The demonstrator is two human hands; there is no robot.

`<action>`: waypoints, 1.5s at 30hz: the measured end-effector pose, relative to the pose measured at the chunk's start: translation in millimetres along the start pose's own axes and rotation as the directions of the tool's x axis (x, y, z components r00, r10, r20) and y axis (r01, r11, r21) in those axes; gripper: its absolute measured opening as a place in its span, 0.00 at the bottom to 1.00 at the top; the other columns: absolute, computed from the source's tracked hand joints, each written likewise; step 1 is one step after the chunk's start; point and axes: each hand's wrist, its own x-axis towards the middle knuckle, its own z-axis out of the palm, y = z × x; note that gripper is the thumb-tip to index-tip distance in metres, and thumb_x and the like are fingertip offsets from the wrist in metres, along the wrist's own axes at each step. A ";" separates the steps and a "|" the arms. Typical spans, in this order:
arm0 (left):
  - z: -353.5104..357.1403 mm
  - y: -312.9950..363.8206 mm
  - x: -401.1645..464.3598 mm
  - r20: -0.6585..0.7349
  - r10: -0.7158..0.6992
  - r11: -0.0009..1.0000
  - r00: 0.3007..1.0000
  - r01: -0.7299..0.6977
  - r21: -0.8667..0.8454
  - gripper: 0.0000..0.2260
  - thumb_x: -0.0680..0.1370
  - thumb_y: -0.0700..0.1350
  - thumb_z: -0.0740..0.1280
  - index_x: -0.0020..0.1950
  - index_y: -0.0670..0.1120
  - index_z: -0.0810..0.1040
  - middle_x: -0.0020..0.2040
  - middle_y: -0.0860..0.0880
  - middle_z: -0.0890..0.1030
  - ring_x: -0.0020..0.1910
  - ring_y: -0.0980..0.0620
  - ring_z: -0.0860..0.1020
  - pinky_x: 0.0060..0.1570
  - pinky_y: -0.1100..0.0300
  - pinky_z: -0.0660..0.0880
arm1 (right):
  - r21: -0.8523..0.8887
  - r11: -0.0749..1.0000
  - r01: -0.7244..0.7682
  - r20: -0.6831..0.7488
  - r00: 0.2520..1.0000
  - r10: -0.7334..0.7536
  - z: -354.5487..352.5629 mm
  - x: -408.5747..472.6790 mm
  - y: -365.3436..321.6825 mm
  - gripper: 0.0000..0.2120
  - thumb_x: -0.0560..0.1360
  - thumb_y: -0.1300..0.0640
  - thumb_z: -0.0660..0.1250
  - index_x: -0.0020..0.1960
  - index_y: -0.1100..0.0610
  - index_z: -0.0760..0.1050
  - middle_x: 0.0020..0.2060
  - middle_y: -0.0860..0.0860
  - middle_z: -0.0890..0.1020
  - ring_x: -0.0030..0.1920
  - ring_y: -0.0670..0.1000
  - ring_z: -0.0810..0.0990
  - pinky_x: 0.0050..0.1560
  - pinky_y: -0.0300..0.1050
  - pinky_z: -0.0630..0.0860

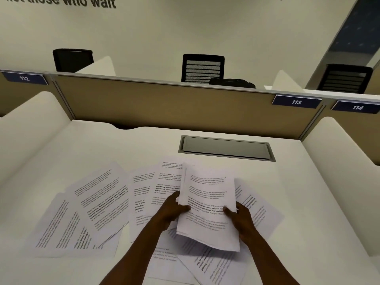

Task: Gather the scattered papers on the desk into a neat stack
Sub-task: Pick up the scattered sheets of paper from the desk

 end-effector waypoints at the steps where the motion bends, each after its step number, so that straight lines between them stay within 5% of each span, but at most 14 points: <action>1: 2.3 1.1 -2.1 0.033 0.004 1.000 0.999 -0.004 -0.006 0.28 0.74 0.33 0.73 0.71 0.48 0.71 0.64 0.43 0.80 0.57 0.47 0.81 0.53 0.51 0.82 | -0.072 0.997 0.025 -0.022 0.999 -0.026 0.8 -2.4 -2.8 0.18 0.75 0.56 0.74 0.63 0.57 0.79 0.56 0.55 0.85 0.53 0.56 0.84 0.56 0.59 0.81; 4: 15.1 7.5 -13.8 0.139 0.010 0.996 0.990 0.002 -0.088 0.26 0.75 0.33 0.71 0.70 0.52 0.73 0.60 0.47 0.84 0.55 0.48 0.84 0.45 0.56 0.82 | -0.142 0.989 0.039 -0.043 0.998 -0.046 -3.8 -6.1 -9.2 0.18 0.74 0.51 0.74 0.63 0.53 0.79 0.57 0.52 0.84 0.55 0.54 0.83 0.60 0.57 0.79; 7: 30.0 10.2 -26.5 0.241 0.050 0.977 0.969 0.002 -0.211 0.23 0.78 0.35 0.68 0.70 0.53 0.74 0.62 0.47 0.83 0.60 0.47 0.83 0.53 0.52 0.82 | -0.019 1.000 -0.018 0.004 1.000 0.019 -18.6 -7.9 -11.3 0.18 0.73 0.49 0.75 0.62 0.50 0.79 0.57 0.51 0.85 0.55 0.53 0.83 0.59 0.57 0.80; 13: 61.8 -6.4 -41.4 0.351 0.024 0.944 0.936 0.095 -0.316 0.22 0.78 0.34 0.67 0.71 0.47 0.73 0.65 0.45 0.82 0.64 0.45 0.81 0.59 0.49 0.79 | 0.271 0.889 -0.369 0.249 0.919 0.306 -46.3 -13.7 -9.2 0.31 0.69 0.57 0.77 0.70 0.53 0.73 0.65 0.56 0.79 0.64 0.65 0.78 0.61 0.66 0.76; 17: 77.2 -22.6 -49.6 0.369 -0.049 0.947 0.928 0.161 -0.279 0.22 0.79 0.35 0.66 0.71 0.49 0.73 0.65 0.48 0.82 0.63 0.48 0.81 0.59 0.52 0.79 | 0.335 0.830 -0.447 0.410 0.862 0.299 -68.0 -15.3 -4.1 0.24 0.69 0.64 0.75 0.64 0.55 0.79 0.63 0.67 0.79 0.63 0.73 0.77 0.59 0.72 0.74; 19: 80.1 -27.1 -53.3 0.370 -0.072 0.949 0.926 0.178 -0.260 0.19 0.80 0.35 0.65 0.68 0.52 0.76 0.64 0.51 0.83 0.61 0.52 0.82 0.55 0.57 0.80 | 0.316 0.864 -0.392 0.377 0.888 0.265 -79.4 -16.7 -3.4 0.21 0.65 0.66 0.77 0.56 0.54 0.84 0.56 0.64 0.84 0.55 0.70 0.82 0.49 0.67 0.80; 24: 88.4 -33.2 -56.3 0.282 -0.137 0.973 0.949 0.183 -0.143 0.17 0.80 0.38 0.65 0.65 0.56 0.78 0.60 0.56 0.84 0.56 0.59 0.83 0.46 0.63 0.81 | 0.174 0.964 -0.201 0.291 0.946 0.144 -111.7 -11.4 -14.8 0.29 0.66 0.65 0.78 0.66 0.56 0.76 0.58 0.64 0.83 0.56 0.70 0.82 0.53 0.68 0.79; 27: 101.1 -39.7 -52.3 0.209 -0.163 0.983 0.964 0.177 -0.049 0.17 0.81 0.39 0.65 0.69 0.50 0.75 0.64 0.50 0.82 0.60 0.50 0.81 0.54 0.56 0.81 | 0.077 0.991 -0.113 0.165 0.981 0.099 -129.2 3.1 -30.5 0.26 0.67 0.66 0.77 0.64 0.57 0.77 0.55 0.63 0.84 0.52 0.70 0.83 0.53 0.70 0.79; 31: 119.9 -46.2 -51.3 0.140 -0.228 0.974 0.964 0.227 0.021 0.14 0.78 0.42 0.68 0.64 0.48 0.75 0.59 0.48 0.81 0.52 0.50 0.82 0.47 0.60 0.79 | -0.191 0.980 -0.050 0.093 0.993 0.069 -133.5 23.3 -49.5 0.18 0.69 0.68 0.76 0.58 0.61 0.80 0.49 0.62 0.86 0.45 0.65 0.86 0.47 0.64 0.83; 33: 127.2 -46.9 -51.3 0.097 -0.248 0.969 0.964 0.246 0.029 0.18 0.77 0.43 0.71 0.66 0.47 0.73 0.59 0.45 0.81 0.50 0.51 0.81 0.48 0.60 0.79 | -0.424 0.905 0.004 0.081 0.996 0.034 -127.5 32.8 -50.6 0.12 0.71 0.66 0.75 0.54 0.62 0.81 0.51 0.63 0.86 0.47 0.63 0.86 0.52 0.62 0.82; 36: 133.1 -45.7 -50.6 0.035 -0.249 0.967 0.968 0.246 0.062 0.33 0.76 0.46 0.73 0.77 0.46 0.63 0.71 0.44 0.74 0.65 0.47 0.77 0.66 0.55 0.75 | -0.810 0.586 0.022 -0.001 0.999 -0.038 -117.7 48.0 -45.1 0.22 0.74 0.56 0.74 0.65 0.62 0.77 0.63 0.61 0.79 0.62 0.60 0.78 0.64 0.51 0.73; 38: 134.6 -45.0 -51.1 0.021 -0.232 0.971 0.973 0.230 0.065 0.34 0.77 0.47 0.72 0.79 0.45 0.61 0.74 0.45 0.71 0.69 0.48 0.73 0.70 0.56 0.71 | -0.878 0.479 -0.018 -0.030 0.999 -0.019 -110.6 48.3 -40.1 0.32 0.75 0.49 0.72 0.74 0.62 0.67 0.71 0.61 0.71 0.71 0.59 0.71 0.70 0.49 0.67; 42: 133.6 -44.3 -52.5 0.030 -0.168 0.982 0.985 0.164 0.089 0.24 0.77 0.46 0.72 0.72 0.47 0.70 0.69 0.48 0.76 0.54 0.58 0.76 0.52 0.68 0.75 | -0.915 0.403 0.007 -0.027 0.996 -0.080 -98.0 42.2 -26.5 0.36 0.74 0.41 0.70 0.73 0.61 0.65 0.67 0.61 0.73 0.68 0.60 0.73 0.66 0.52 0.72; 45: 131.9 -43.6 -54.0 0.034 -0.141 0.984 0.989 0.136 0.115 0.27 0.77 0.46 0.72 0.74 0.49 0.67 0.70 0.47 0.76 0.64 0.51 0.76 0.64 0.58 0.74 | -0.922 0.386 0.019 -0.030 0.992 -0.121 -93.9 36.0 -23.1 0.35 0.72 0.39 0.70 0.70 0.60 0.68 0.63 0.60 0.76 0.63 0.61 0.76 0.62 0.55 0.76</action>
